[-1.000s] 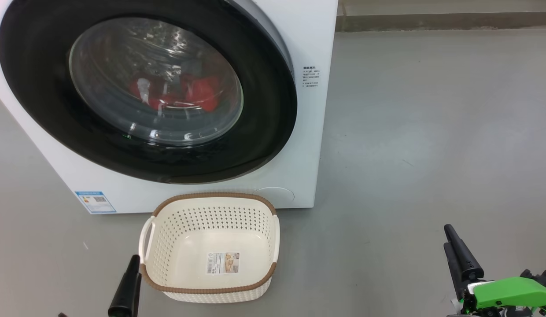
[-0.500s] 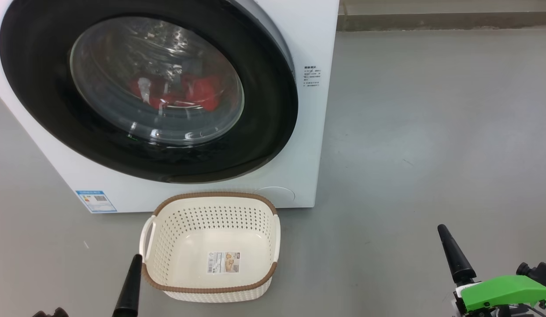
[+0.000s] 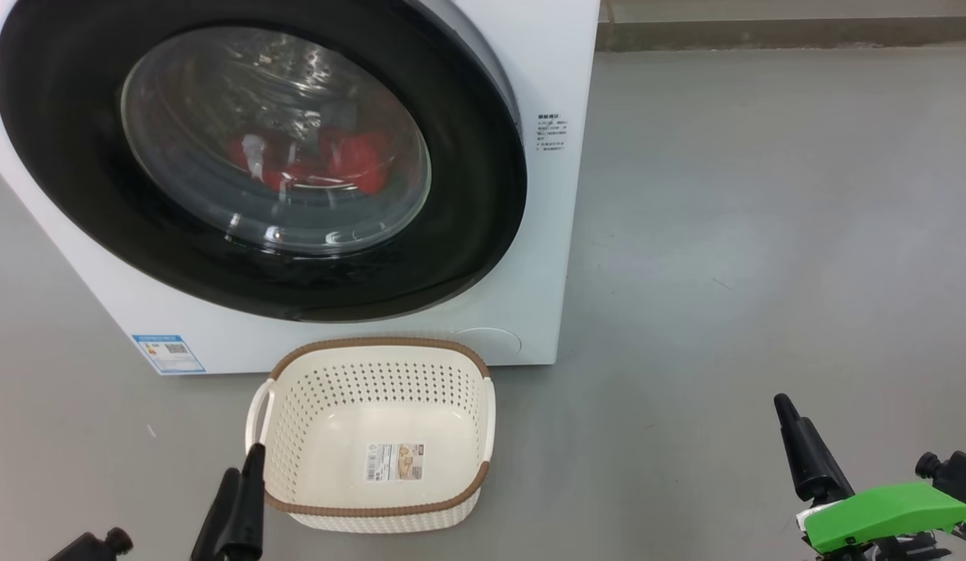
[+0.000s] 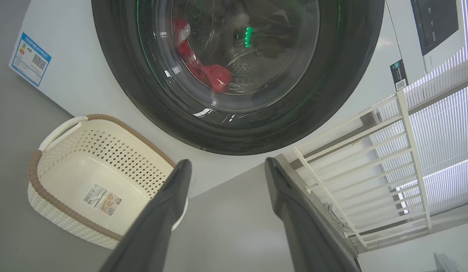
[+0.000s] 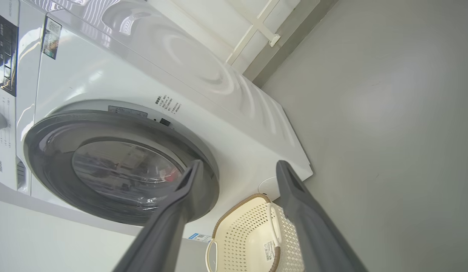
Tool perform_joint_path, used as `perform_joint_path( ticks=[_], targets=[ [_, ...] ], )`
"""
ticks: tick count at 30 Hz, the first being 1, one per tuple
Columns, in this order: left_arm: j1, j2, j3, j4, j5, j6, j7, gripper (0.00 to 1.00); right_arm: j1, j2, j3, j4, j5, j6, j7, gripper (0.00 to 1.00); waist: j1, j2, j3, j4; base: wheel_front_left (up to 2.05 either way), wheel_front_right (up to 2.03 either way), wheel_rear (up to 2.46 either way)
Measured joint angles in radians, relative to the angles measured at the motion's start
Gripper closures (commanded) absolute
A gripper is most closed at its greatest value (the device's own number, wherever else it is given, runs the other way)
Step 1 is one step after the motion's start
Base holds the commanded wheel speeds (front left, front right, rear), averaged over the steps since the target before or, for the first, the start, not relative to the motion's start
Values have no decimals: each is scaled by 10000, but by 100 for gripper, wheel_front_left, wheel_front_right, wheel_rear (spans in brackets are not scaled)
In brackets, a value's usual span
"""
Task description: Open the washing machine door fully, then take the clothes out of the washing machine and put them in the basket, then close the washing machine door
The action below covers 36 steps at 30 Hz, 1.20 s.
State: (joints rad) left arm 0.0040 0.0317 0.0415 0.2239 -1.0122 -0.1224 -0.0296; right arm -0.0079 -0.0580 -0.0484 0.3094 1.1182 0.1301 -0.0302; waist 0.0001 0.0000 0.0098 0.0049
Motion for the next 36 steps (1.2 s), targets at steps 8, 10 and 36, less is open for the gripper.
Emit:
perform_joint_path(
  ticks=[8,10,36],
  targets=[
    [25,29,-121,-228,1164,136,-213,0,8,-48,21,-105,-1072,0,-226,0,0,0,48,-26,0,0,0],
    [28,56,-146,-263,1427,176,-263,0,15,-54,29,-136,-1319,0,-244,0,0,0,49,-28,0,0,0],
    [399,405,-644,-792,4625,443,-989,0,284,-165,44,-447,-4226,0,-1026,0,0,0,-83,-54,0,0,0]
  ],
)
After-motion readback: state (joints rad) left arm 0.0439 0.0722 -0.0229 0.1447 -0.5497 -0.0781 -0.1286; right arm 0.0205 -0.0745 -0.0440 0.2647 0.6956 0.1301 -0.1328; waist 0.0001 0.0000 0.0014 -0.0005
